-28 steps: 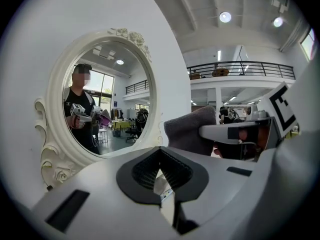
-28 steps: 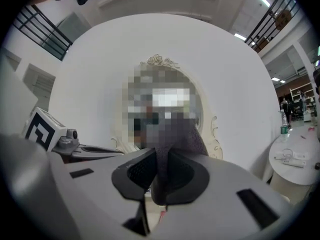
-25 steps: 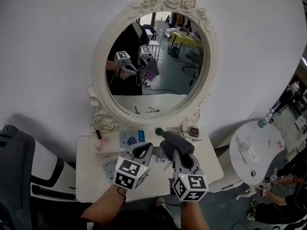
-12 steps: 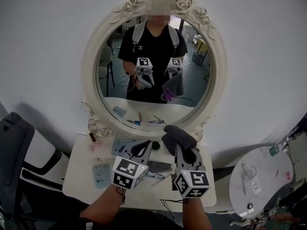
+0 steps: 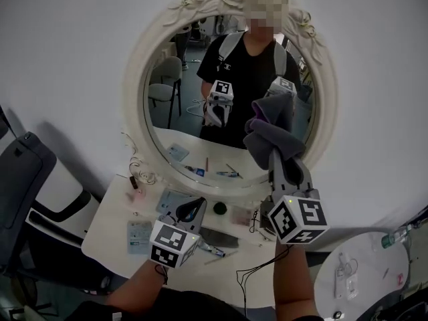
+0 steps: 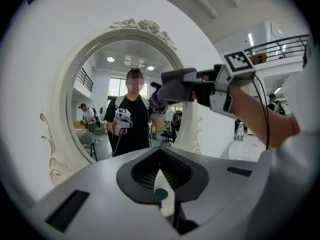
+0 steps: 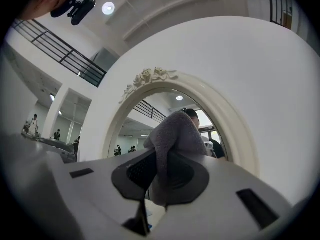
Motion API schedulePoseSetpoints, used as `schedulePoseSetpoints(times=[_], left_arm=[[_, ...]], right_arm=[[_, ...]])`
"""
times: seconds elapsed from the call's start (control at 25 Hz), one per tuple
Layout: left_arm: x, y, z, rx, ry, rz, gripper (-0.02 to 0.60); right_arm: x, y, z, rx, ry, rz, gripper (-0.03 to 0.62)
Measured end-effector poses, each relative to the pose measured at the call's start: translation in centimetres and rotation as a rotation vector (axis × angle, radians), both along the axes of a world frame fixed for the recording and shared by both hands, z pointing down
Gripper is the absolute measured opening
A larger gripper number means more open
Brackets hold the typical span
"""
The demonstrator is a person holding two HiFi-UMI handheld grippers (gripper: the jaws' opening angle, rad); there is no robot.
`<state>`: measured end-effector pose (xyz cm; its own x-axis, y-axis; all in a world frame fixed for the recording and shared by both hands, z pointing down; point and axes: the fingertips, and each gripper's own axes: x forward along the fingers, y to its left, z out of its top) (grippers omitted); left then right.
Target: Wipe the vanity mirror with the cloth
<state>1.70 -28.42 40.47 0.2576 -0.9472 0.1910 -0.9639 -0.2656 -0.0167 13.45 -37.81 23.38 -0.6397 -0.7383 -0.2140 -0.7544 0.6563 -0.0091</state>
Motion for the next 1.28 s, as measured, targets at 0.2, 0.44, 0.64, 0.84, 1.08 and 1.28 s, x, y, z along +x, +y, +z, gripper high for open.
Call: schedulePoseSetpoints(times=[0.2, 0.44, 0.64, 0.84, 1.08, 1.28], left_arm=[[-2.0, -0.1, 0.0, 0.001, -0.01, -0.034, -0.002], [-4.7, 0.5, -1.1, 0.031, -0.014, -0.052, -0.002], [-7.0, 0.9, -1.3, 0.038, -0.006, -0.064, -0.002], [-8.0, 1.3, -1.3, 0.039, 0.0, -0.058, -0.002], [-9.6, 2.2, -1.1, 0.037, 0.018, -0.08, -0.002], [-11.7, 3.2, -0.7, 0.03, 0.047, -0.118, -0.002]], right_arm=[[-2.4, -0.6, -7.9, 0.193, 0.006, -0.007, 0.041], [-3.9, -3.0, -14.3, 0.246, -0.022, 0.095, 0.042], [-3.9, -4.5, -15.6, 0.193, -0.076, 0.124, 0.041], [-4.3, -4.9, -16.5, 0.152, -0.138, 0.097, 0.041], [-6.5, -4.7, -18.7, 0.196, -0.078, 0.095, 0.041], [-9.1, -4.1, -20.2, 0.266, 0.019, 0.115, 0.041]])
